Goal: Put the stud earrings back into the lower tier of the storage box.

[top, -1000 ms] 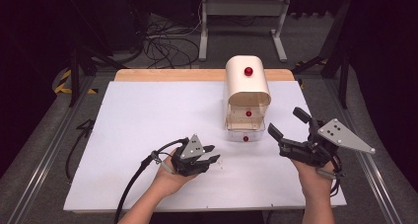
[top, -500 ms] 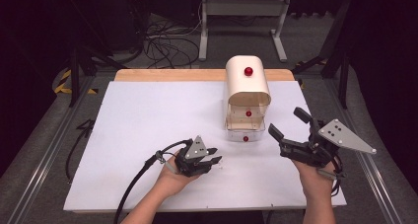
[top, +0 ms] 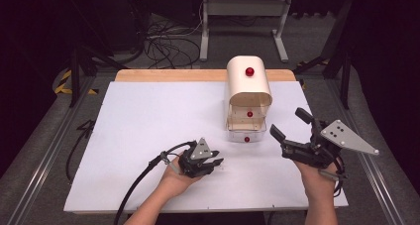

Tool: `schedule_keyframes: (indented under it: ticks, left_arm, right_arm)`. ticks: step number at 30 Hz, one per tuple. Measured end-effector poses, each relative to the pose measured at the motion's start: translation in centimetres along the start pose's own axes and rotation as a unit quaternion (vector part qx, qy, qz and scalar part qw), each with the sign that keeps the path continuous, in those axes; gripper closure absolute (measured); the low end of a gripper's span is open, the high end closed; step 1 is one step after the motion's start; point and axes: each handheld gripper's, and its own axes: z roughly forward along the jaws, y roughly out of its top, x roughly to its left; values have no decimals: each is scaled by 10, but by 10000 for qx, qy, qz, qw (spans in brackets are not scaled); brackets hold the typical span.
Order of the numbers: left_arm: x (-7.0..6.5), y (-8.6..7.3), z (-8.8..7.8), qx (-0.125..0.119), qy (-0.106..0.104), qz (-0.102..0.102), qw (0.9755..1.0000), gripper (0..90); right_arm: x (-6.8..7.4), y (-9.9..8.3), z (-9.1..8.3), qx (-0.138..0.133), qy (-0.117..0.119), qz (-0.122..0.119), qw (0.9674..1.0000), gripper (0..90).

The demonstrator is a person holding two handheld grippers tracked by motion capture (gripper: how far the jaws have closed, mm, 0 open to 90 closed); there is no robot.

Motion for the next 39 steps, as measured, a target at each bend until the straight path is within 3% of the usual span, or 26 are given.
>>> schedule_keyframes:
  ticks: [18,23,27,32,39]
  left_arm:
    - [1,-5,17,277,23,-91,9996,699]
    - [0,-4,19,402,63,-49,9992,703]
    - [-3,-3,24,487,104,94,9987,709]
    - [-3,-2,27,530,129,95,9985,716]
    - [-1,-2,27,564,73,-47,9984,723]
  right_arm:
    - [0,0,0,22,-20,27,10000,95]
    - [0,0,-1,2,-4,38,10000,95]
    - [-1,1,-1,-10,-14,37,10000,95]
    - [-1,1,-2,-16,-15,21,10000,95]
    - [-1,1,-2,-28,-6,21,10000,95]
